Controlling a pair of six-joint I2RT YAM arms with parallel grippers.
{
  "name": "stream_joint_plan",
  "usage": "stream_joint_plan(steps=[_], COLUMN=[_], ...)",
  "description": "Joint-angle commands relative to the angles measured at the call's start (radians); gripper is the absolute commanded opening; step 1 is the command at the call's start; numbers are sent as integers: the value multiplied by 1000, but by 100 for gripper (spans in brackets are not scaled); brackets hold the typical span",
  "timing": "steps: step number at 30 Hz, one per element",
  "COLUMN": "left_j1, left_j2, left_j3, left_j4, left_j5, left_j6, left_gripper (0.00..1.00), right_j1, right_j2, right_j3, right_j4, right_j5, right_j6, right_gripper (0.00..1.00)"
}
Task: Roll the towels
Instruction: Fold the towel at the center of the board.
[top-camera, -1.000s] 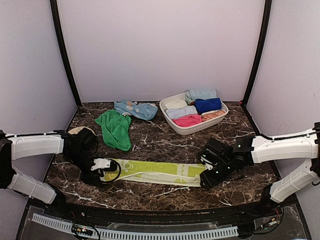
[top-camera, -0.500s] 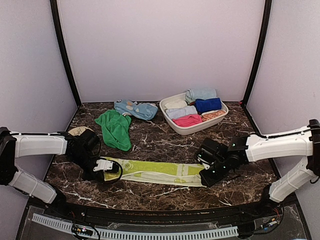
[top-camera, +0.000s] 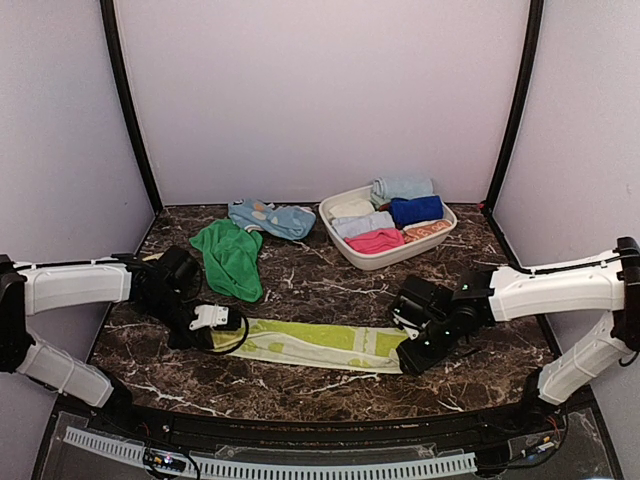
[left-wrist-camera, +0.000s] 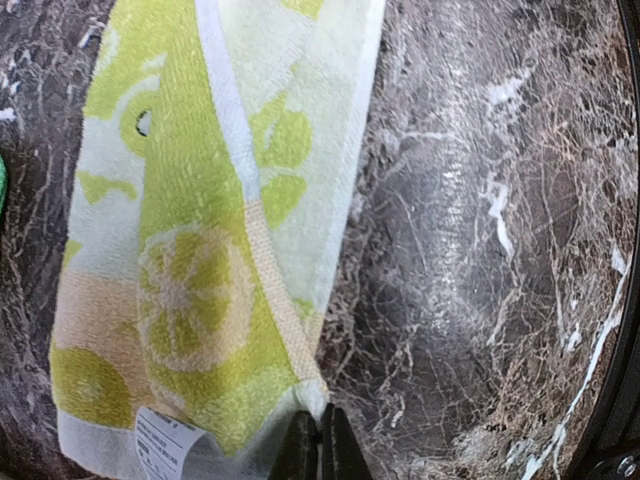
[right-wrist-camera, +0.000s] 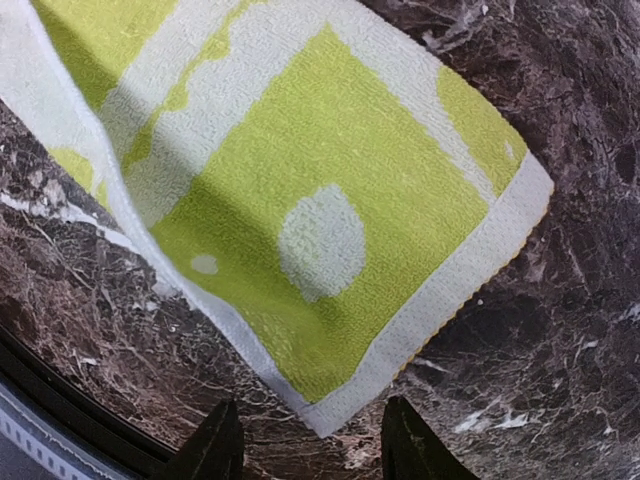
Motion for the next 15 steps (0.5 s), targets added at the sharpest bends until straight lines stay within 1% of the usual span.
stream_joint_plan(steps=[1, 7, 9, 12, 15], left_j1=[-2, -3, -3, -3, -3], left_j2=[-17, -8, -7, -10, -15], left_j3=[39, 44, 49, 52, 55], left_j4=[-32, -25, -27, -26, -30], left_j5=[12, 0, -2, -9, -14], left_j6=[-23, -31, -33, -33, -32], left_gripper=[0, 0, 0, 0, 0], right_j1=[22, 51, 57, 58, 58], right_j2=[11, 70, 96, 113, 111], right_j3=[35, 38, 42, 49, 64], right_j4=[-37, -26, -25, -20, -18], right_j5=[18, 19, 42, 74, 103], right_j6=[-20, -29, -25, -20, -17], right_gripper=[50, 51, 49, 43, 32])
